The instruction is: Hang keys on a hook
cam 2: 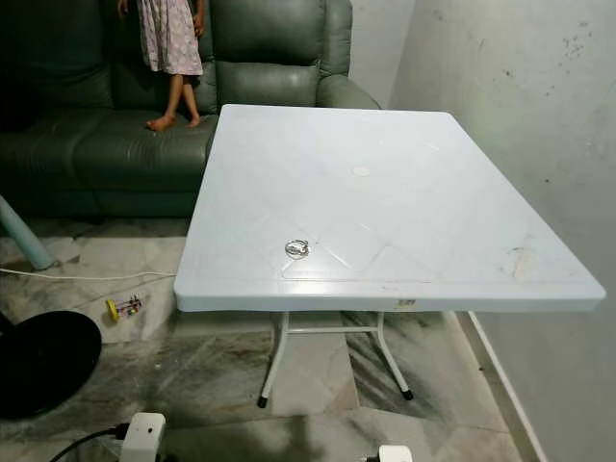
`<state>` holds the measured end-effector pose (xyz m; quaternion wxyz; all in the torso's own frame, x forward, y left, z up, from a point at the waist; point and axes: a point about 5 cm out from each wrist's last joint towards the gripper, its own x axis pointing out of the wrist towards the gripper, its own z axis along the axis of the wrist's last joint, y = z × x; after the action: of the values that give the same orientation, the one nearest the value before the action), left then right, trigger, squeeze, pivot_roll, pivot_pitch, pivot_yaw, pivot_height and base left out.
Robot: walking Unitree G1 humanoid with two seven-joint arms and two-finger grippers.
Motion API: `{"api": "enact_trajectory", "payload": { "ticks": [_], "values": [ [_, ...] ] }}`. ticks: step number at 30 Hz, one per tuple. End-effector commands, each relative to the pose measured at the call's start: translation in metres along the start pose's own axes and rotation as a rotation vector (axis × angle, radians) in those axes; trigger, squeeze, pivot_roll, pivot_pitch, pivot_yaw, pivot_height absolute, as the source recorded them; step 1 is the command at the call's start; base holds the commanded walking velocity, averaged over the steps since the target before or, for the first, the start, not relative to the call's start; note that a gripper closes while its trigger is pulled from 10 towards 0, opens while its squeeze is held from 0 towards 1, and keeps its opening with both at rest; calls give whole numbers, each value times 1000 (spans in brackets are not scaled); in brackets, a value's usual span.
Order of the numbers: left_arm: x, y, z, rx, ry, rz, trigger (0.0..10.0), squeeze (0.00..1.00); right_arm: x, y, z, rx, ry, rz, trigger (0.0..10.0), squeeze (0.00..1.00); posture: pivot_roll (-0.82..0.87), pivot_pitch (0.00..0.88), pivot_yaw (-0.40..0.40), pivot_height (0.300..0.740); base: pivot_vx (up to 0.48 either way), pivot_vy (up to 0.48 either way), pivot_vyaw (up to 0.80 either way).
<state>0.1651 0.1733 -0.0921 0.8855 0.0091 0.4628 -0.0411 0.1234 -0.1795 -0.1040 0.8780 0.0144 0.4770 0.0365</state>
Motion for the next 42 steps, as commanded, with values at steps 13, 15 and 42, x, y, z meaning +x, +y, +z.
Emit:
{"api": "enact_trajectory", "payload": {
  "ticks": [13,15,42],
  "values": [
    [0,-4,51,-13,-325,-95,10000,0,0,-21,71,-37,-366,10,10000,0,108,0,-49,740,0,0,0],
    [-2,-5,61,-16,-390,-111,10000,0,-2,-21,82,-43,-436,12,10000,0,109,0,-51,740,0,0,0],
    [-43,-53,152,179,-955,-306,10000,0,-42,-18,172,-19,-1007,49,10000,0,86,0,-56,740,0,0,0]
  ]
}}
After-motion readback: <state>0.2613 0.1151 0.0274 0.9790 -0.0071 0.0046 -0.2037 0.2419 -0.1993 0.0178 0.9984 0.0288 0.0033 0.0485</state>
